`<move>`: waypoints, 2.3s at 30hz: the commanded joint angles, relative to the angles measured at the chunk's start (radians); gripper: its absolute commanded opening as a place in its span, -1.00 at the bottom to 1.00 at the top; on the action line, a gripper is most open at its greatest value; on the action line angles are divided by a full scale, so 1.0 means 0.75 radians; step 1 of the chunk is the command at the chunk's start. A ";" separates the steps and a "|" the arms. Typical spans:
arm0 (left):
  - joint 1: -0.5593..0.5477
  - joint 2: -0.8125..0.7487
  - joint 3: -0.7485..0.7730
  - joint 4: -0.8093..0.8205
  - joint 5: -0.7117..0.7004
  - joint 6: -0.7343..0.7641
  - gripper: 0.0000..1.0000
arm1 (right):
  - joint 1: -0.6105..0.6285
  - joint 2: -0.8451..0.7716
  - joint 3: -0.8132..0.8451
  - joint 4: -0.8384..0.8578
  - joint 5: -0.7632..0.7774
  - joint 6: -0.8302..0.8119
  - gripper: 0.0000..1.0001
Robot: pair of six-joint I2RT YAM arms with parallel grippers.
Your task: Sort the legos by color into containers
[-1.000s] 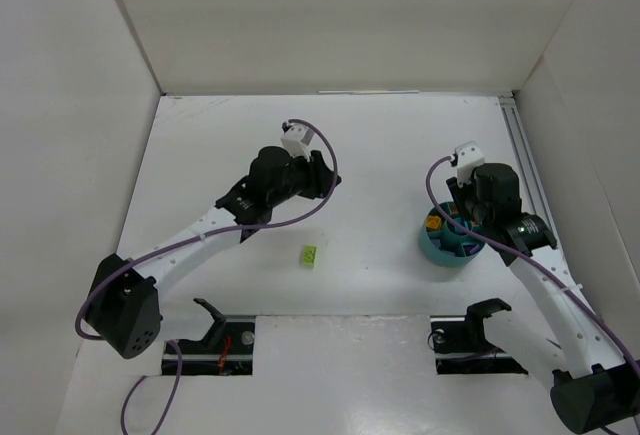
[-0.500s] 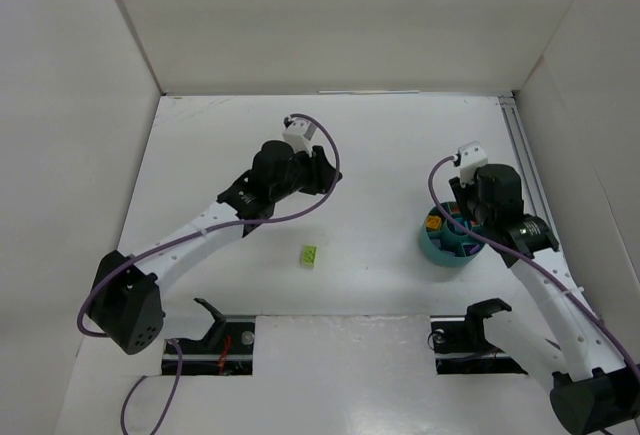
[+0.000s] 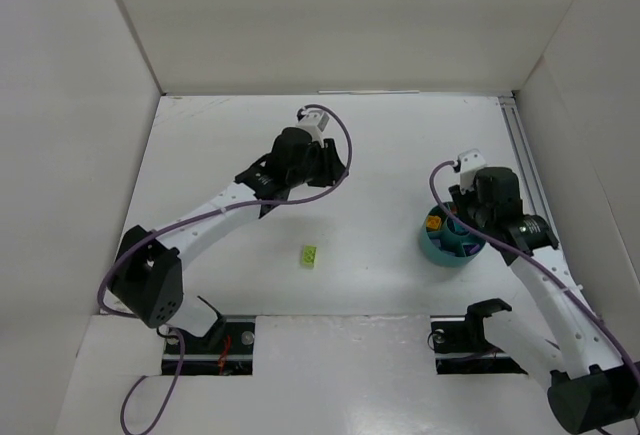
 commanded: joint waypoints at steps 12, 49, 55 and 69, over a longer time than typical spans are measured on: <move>-0.100 0.004 0.171 -0.241 -0.060 -0.168 -1.00 | 0.331 -0.040 0.039 -0.207 -0.110 0.229 -0.74; -0.112 -0.041 0.147 -0.319 -0.092 -0.139 -1.00 | 0.684 0.011 -0.075 -0.106 -0.050 0.407 -0.74; -0.112 -0.081 0.104 -0.294 -0.080 -0.139 -1.00 | 0.684 0.011 -0.028 -0.137 -0.011 0.378 -0.74; -0.112 -0.082 0.104 -0.294 -0.080 -0.127 -1.00 | 0.684 0.078 0.039 -0.200 0.144 0.405 -0.74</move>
